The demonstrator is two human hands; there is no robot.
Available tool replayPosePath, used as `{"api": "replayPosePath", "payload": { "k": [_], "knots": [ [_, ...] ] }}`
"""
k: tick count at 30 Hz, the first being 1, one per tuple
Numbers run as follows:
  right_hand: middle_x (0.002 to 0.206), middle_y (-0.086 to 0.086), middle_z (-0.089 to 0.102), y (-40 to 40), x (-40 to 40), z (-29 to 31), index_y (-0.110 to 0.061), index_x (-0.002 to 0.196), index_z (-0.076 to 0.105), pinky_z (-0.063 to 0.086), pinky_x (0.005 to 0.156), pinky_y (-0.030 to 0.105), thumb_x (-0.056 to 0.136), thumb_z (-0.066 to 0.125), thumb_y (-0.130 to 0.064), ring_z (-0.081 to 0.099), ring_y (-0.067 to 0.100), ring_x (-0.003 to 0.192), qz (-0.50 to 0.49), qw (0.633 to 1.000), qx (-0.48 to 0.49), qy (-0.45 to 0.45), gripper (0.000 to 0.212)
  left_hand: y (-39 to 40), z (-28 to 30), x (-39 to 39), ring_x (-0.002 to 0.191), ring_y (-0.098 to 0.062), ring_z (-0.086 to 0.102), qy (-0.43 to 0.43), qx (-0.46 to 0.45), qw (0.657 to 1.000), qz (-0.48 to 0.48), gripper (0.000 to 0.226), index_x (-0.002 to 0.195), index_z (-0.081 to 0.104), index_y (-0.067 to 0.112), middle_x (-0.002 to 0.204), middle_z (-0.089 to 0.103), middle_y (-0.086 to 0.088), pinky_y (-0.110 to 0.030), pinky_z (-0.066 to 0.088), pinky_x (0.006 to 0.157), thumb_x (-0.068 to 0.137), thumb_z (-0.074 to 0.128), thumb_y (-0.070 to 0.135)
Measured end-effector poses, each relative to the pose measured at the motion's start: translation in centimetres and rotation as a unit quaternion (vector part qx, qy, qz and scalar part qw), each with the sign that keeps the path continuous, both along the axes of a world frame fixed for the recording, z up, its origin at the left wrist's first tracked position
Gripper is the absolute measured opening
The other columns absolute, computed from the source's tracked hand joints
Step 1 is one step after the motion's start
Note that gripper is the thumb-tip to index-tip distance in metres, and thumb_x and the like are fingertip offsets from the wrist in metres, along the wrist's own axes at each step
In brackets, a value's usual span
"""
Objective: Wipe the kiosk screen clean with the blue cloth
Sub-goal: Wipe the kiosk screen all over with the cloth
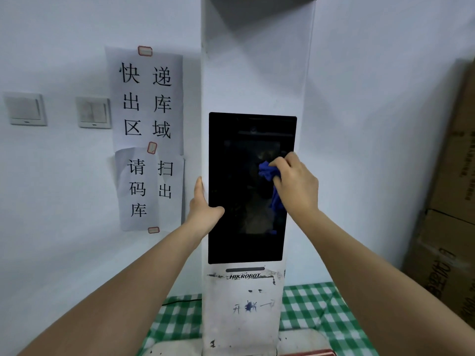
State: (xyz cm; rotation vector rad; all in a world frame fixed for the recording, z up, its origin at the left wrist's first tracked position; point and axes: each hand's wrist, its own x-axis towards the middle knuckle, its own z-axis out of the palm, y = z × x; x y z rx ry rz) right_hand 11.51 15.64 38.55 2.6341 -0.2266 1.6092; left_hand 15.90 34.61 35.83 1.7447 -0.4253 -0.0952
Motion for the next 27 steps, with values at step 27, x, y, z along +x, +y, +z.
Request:
{"api": "replayPosePath", "payload": {
  "k": [27],
  "knots": [
    [0.088, 0.007, 0.055, -0.8, -0.1, 0.4, -0.009, 0.091, 0.061, 0.028, 0.044, 0.025, 0.076, 0.064, 0.002, 0.053, 0.025, 0.067, -0.033, 0.999, -0.02, -0.002, 0.019, -0.3, 1.2, -0.4, 0.072, -0.002, 0.041, 0.02, -0.021, 0.999, 0.014, 0.08, 0.152, 0.001, 0.024, 0.153, 0.025, -0.001, -0.025, 0.037, 0.078, 0.09, 0.046, 0.003]
  ]
}}
